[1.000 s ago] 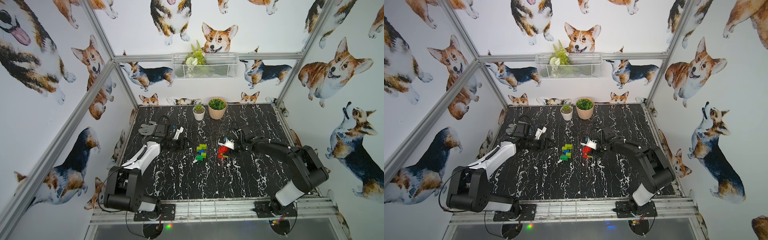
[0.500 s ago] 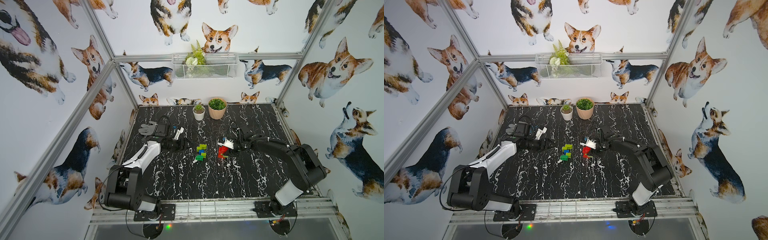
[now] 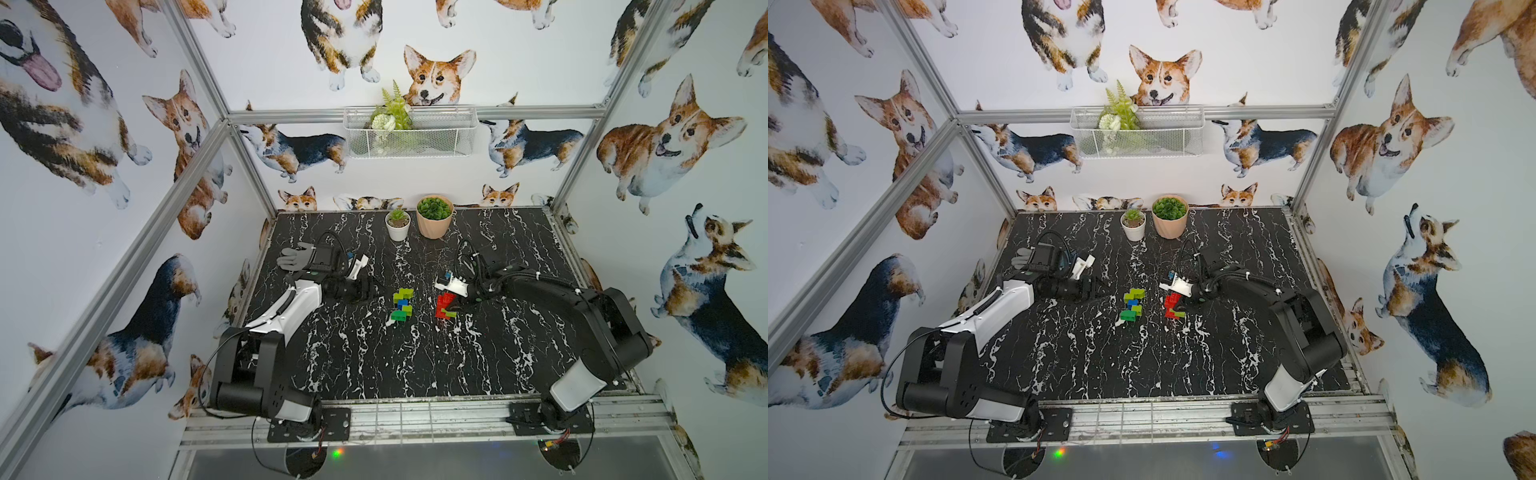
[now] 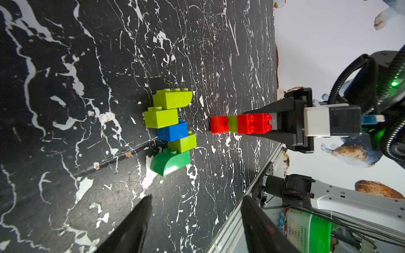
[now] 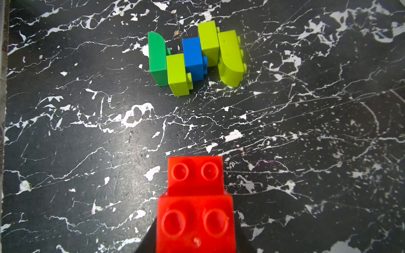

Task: Assemble the letter s with lego
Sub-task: Adjust the lego brick at the center of the board.

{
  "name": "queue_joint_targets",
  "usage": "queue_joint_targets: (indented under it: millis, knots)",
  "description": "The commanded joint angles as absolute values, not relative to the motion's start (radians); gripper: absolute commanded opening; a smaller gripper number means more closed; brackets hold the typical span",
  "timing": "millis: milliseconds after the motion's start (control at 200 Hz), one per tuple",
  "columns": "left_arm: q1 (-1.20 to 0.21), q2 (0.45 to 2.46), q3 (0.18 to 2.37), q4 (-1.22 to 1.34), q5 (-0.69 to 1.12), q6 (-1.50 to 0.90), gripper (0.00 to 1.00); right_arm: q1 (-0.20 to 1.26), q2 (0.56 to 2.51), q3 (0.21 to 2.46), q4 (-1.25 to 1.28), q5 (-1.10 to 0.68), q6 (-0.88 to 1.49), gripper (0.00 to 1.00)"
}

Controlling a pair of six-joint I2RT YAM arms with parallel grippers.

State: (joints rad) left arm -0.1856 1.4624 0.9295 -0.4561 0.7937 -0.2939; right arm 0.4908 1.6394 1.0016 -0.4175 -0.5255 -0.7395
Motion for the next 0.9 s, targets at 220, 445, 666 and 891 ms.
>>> queue_joint_targets:
  millis: [220,445,666,891]
  knots:
    - [-0.184,1.466,0.951,-0.493,0.811,-0.258,0.67,0.490,1.639,1.050,-0.535,-0.636,-0.693,0.34]
    - [-0.183,1.474,0.966,-0.506,0.814,-0.250,0.67,0.483,1.737,1.169,-0.757,-0.704,-0.686,0.35]
    - [-0.183,1.477,0.971,-0.512,0.818,-0.247,0.67,0.472,1.837,1.263,-0.900,-0.742,-0.712,0.36]
    - [-0.183,1.482,0.976,-0.522,0.819,-0.241,0.67,0.447,1.935,1.356,-0.991,-0.766,-0.720,0.37]
